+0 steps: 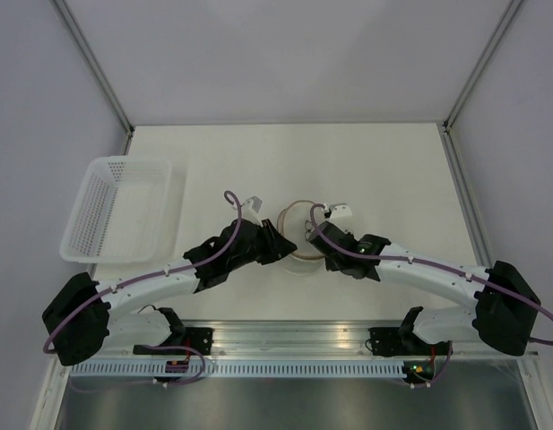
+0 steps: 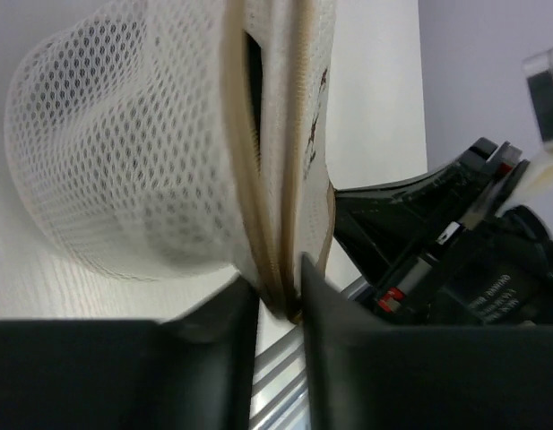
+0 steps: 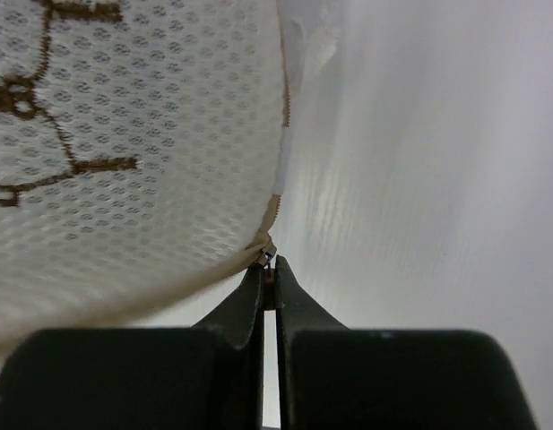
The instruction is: Unzip the laundry bag and remove the bra
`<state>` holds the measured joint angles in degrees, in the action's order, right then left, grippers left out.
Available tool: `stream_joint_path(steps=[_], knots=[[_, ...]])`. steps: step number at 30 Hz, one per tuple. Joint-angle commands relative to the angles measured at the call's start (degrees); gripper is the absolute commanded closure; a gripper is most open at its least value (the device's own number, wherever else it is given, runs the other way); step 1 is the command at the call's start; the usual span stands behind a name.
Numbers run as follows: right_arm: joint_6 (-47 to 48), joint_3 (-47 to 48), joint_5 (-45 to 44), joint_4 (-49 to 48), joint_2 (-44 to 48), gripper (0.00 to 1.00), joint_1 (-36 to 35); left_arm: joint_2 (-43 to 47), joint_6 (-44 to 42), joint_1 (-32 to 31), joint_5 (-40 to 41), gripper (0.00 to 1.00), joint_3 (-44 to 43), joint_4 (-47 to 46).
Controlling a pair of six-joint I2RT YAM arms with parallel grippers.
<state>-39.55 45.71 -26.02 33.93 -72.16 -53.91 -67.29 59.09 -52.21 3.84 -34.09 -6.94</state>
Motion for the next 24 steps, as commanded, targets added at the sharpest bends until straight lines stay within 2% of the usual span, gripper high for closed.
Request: stream_joint_path(steps=[1, 3, 4, 7, 10, 14, 19, 24], knots=[[-2.6, 0.3, -9.9, 4.8, -2.8, 1.0, 1.3, -0.1, -4.9, 0.2, -1.8, 0.64, -3.0, 1.7], [-3.3, -0.3, -10.1, 4.7, -3.1, 1.0, 1.3, 1.2, -5.0, 0.2, -0.3, 0.41, -2.6, 1.8], [-3.8, -0.4, -10.1, 4.7, -3.2, 1.0, 1.4, 1.9, -4.6, 0.2, 0.6, 0.26, -1.7, 2.4], [-4.7, -1.7, -9.8, 4.6, -3.1, 1.0, 1.7, 5.5, -3.9, 0.2, 5.3, 0.16, 0.6, 2.8], [-4.8, -2.8, -9.0, 3.7, -3.2, 0.99, 1.7, 8.4, -3.6, 0.2, 9.8, 0.1, 2.7, 2.5], [-4.8, -3.5, -8.7, 2.6, -3.9, 1.0, 1.8, 7.0, -5.1, 0.2, 13.5, 0.09, 3.1, 1.2], [-4.5, -3.6, -7.4, 1.8, -4.9, 0.99, 1.8, -0.7, -6.9, 0.3, 12.3, 0.09, 1.1, -3.3], [-3.6, -4.6, -5.8, 0.2, -4.2, 0.99, 1.7, -5.2, -10.1, 0.2, 10.1, 0.1, 0.7, -13.3]])
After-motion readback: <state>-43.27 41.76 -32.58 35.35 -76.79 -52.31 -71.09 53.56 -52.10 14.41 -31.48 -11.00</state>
